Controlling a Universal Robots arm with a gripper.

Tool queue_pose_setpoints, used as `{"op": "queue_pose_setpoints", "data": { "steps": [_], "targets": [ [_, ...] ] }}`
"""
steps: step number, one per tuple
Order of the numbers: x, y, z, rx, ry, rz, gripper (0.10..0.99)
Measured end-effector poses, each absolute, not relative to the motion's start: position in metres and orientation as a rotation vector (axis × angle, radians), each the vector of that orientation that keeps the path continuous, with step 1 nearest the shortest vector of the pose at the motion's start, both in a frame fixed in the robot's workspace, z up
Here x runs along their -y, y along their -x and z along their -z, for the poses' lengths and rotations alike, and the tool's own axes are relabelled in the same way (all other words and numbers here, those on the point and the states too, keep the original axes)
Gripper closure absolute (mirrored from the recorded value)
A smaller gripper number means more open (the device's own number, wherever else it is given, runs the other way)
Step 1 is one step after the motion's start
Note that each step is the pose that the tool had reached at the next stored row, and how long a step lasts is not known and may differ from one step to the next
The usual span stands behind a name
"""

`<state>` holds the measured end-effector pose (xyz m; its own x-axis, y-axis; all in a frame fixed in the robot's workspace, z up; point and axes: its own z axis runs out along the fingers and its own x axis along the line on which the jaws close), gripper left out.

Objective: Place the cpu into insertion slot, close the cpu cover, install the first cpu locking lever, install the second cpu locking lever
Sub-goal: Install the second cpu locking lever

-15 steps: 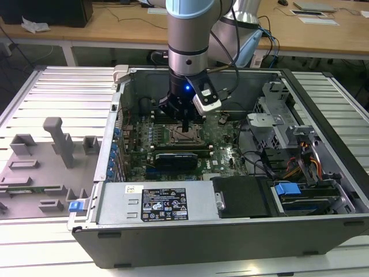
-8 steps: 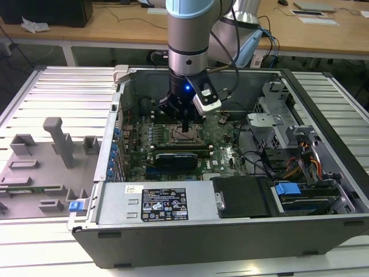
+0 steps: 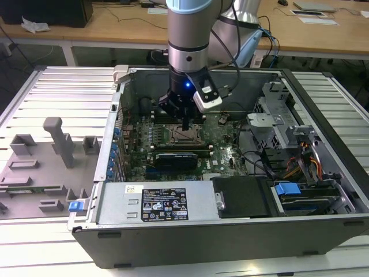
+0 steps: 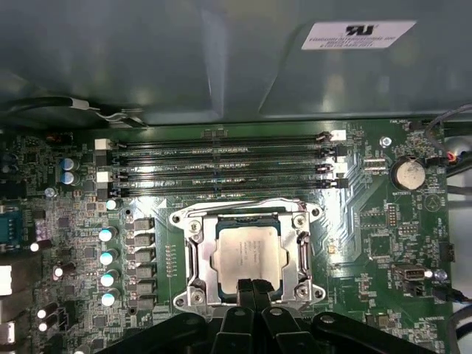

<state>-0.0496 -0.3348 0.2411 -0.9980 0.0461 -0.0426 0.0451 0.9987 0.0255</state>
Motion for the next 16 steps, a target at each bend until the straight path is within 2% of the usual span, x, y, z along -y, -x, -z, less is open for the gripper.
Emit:
{"op": "queue_pose_setpoints", "data": {
  "steps": [9, 13, 16],
  "targets": [
    [0.337, 0.050, -0.250, -3.097, -0.071, -0.037, 0.980],
    [0.359, 0.051, -0.250, -3.097, -0.071, -0.037, 0.980],
    [0.365, 0.052, -0.248, -3.097, -0.071, -0.038, 0.980]
  ]
}}
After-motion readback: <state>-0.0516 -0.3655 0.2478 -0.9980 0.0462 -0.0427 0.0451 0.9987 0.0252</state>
